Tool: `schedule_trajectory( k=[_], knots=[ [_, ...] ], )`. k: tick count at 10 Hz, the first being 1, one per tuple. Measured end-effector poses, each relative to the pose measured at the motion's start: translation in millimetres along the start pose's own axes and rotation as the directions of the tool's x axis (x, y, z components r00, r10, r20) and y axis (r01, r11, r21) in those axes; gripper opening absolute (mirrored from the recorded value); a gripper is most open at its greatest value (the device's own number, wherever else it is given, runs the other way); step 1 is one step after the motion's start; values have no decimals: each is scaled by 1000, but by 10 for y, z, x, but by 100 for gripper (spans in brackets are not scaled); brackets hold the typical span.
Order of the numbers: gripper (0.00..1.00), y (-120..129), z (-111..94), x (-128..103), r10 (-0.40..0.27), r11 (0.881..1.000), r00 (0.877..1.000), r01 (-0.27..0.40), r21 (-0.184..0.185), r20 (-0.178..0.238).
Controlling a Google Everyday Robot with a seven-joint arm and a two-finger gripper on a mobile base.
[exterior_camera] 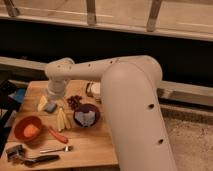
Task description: Place banana in tray
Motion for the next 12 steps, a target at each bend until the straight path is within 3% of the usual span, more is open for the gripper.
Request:
schedule_trajectory(
  k=[2,4,6,8,12],
  knots=[
    [80,-50,9,10,8,1000,1000,-7,28,-26],
    [80,-169,147,82,53,997,997,-50,55,-54],
    [80,-449,336,225,121,991,990,-116,70,-76],
    [80,-584,422,314,165,985,983,-161,60,-82],
    [80,-590,628,334,192,981,978,-190,21,-88]
  ],
)
